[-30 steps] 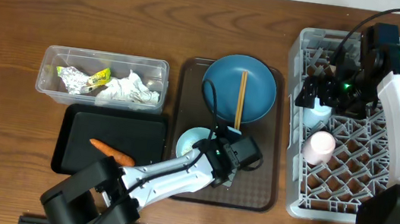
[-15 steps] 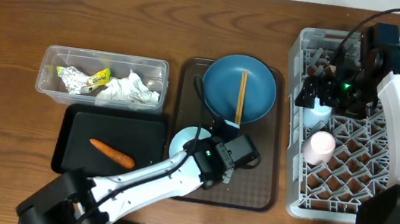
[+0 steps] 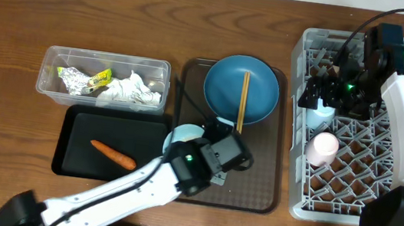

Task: Sort waste into correct bins and load items into the dishwasher rack
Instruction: 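Lift the light-blue rice bowl and carry it left over the black tray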

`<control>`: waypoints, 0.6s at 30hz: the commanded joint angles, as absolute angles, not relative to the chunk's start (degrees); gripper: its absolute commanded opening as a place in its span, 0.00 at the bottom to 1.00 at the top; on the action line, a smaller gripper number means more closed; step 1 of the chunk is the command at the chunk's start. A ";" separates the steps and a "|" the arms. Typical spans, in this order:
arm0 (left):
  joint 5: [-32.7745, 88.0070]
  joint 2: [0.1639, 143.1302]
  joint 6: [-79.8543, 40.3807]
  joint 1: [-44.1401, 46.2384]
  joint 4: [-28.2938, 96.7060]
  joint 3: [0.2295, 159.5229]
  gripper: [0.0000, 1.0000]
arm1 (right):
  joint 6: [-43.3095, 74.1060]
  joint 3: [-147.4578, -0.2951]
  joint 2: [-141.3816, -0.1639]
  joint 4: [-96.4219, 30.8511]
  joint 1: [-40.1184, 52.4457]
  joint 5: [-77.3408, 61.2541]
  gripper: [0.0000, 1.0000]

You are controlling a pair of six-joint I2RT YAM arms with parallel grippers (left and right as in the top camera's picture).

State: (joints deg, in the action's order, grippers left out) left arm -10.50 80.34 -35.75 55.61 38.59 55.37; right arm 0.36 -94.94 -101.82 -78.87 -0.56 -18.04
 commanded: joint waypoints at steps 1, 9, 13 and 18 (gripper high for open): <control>-11.62 76.18 -35.59 53.98 39.68 55.48 0.06 | 0.14 -95.90 -102.24 -79.05 -0.34 -18.41 0.99; -11.66 70.57 -33.50 47.92 45.17 55.48 0.06 | 0.14 -95.90 -102.24 -79.05 -0.34 -18.41 0.99; -11.68 70.06 -32.99 44.73 46.11 55.48 0.06 | 0.14 -95.90 -102.24 -79.02 -0.34 -18.44 0.99; -11.66 70.02 -32.25 42.09 46.68 55.46 0.06 | 0.14 -95.90 -102.24 -79.05 -0.34 -18.41 0.99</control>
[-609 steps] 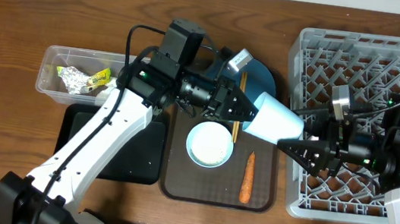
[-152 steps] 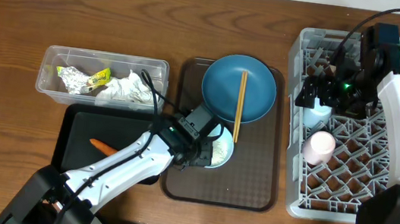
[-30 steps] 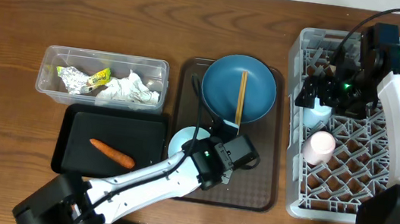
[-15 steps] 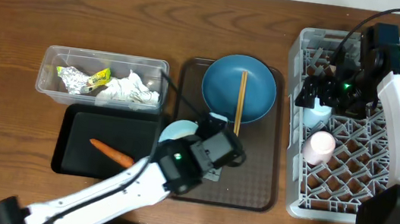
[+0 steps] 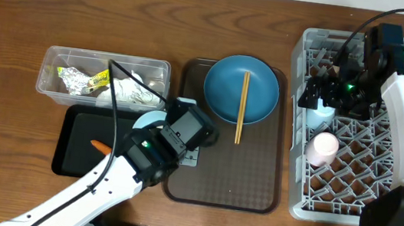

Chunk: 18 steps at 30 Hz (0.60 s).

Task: Sort waste into correct bins and load items into the dishwasher rack
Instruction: 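Lift the light-blue rice bowl and carry it left over the black tray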

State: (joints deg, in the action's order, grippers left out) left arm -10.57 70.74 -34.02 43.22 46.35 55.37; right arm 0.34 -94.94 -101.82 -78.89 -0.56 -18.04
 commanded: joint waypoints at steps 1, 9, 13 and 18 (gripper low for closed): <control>-11.66 70.02 -31.64 41.69 46.70 55.48 0.06 | 0.14 -95.90 -102.24 -79.05 -0.34 -18.41 0.99; -11.66 70.02 -31.05 37.56 49.82 55.46 0.06 | 0.14 -95.90 -102.24 -79.05 -0.34 -18.41 0.99; -11.62 70.02 -31.05 34.85 50.83 55.46 0.06 | 0.14 -95.90 -102.24 -79.05 -0.34 -18.41 0.99; -10.20 70.02 -29.04 31.66 51.00 55.46 0.06 | 0.14 -95.90 -102.24 -79.05 -0.34 -18.41 0.99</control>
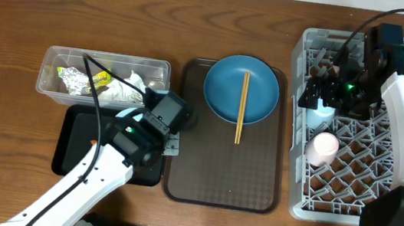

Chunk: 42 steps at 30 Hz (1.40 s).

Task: Sort waste into correct bins and load items into the dishwasher rack
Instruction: 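Lift the light-blue rice bowl and carry it left over the black tray, then tilt the bowl with the left gripper to pour rice onto the black tray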

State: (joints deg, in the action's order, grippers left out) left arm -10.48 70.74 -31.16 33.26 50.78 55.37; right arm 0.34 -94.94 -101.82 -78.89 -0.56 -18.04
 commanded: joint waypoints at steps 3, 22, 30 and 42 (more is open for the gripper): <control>-6.72 70.02 -26.83 29.30 50.98 55.46 0.06 | 0.14 -95.90 -102.24 -79.05 -0.34 -18.41 0.99; 36.95 70.02 -2.33 0.62 54.63 55.33 0.06 | 0.14 -95.90 -102.24 -79.05 -0.34 -18.41 0.99; 52.21 70.04 10.59 -11.99 58.83 52.29 0.06 | 0.14 -95.90 -102.24 -79.05 -0.34 -18.41 0.99; 67.37 72.29 21.21 -22.50 54.81 41.58 0.06 | 0.16 -95.90 -102.24 -79.02 -0.34 -18.41 0.99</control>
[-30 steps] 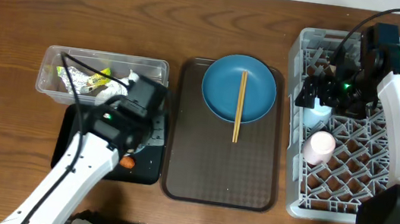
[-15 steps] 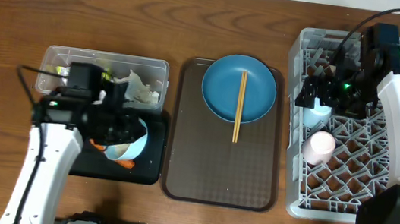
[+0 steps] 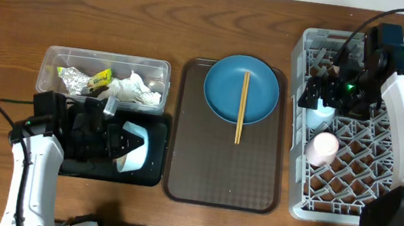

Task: Sort waste into correct bins and load items into the dishwasher rack
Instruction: 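Tilt the bowl with the left gripper to pour rice onto the black tray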

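My left gripper hangs over the black tray, apparently shut on a white cup with a pale blue inside that lies on its side, mouth to the right. The carrot is hidden under the arm. A blue plate with wooden chopsticks across it sits at the back of the brown tray. My right gripper hovers over the left part of the grey dishwasher rack, just above a pale object; its jaws are too dark to read. A pink cup sits in the rack.
A clear plastic bin behind the black tray holds foil, a yellow wrapper and crumpled white paper. The left arm's cable loops out to the left over the wooden table.
The left arm has swung from the black tray's right edge to its left side. The white cup now lies on its side over the black tray. The right arm has not moved.
The left gripper was over the front of the brown tray with the white cup by it. Then it was at the brown tray's left edge, then at the black tray's right edge. Now the cup lies tipped over the black tray. The right arm stayed still.
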`<control>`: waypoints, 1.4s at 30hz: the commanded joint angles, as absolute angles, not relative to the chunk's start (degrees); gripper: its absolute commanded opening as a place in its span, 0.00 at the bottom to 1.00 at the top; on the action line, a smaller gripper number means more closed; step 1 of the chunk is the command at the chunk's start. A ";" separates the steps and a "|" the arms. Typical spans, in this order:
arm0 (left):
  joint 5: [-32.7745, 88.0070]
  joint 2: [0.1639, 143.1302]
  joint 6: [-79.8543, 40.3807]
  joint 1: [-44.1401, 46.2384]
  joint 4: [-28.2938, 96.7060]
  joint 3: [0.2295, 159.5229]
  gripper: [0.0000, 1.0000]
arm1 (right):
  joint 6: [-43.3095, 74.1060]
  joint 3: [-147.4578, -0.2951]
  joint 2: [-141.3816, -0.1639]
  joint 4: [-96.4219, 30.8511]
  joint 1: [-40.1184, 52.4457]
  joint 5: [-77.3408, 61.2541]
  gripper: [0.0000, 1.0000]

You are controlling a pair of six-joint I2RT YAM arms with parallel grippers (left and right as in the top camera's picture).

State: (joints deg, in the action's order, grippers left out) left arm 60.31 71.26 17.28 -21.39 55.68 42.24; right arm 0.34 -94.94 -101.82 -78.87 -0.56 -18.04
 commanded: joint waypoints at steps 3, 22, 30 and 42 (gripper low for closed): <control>70.67 74.13 21.41 -22.70 53.19 41.56 0.06 | 0.14 -95.90 -102.24 -79.05 -0.34 -18.41 0.99; 77.58 79.35 23.33 -22.70 51.55 41.56 0.06 | 0.14 -95.90 -102.24 -79.05 -0.34 -18.41 0.99; 77.58 79.35 23.33 -22.70 51.99 41.56 0.06 | 0.14 -95.90 -102.24 -79.05 -0.34 -18.41 0.99; 77.58 79.35 23.35 -22.70 51.99 41.56 0.06 | 0.14 -95.90 -102.24 -79.05 -0.34 -18.41 0.99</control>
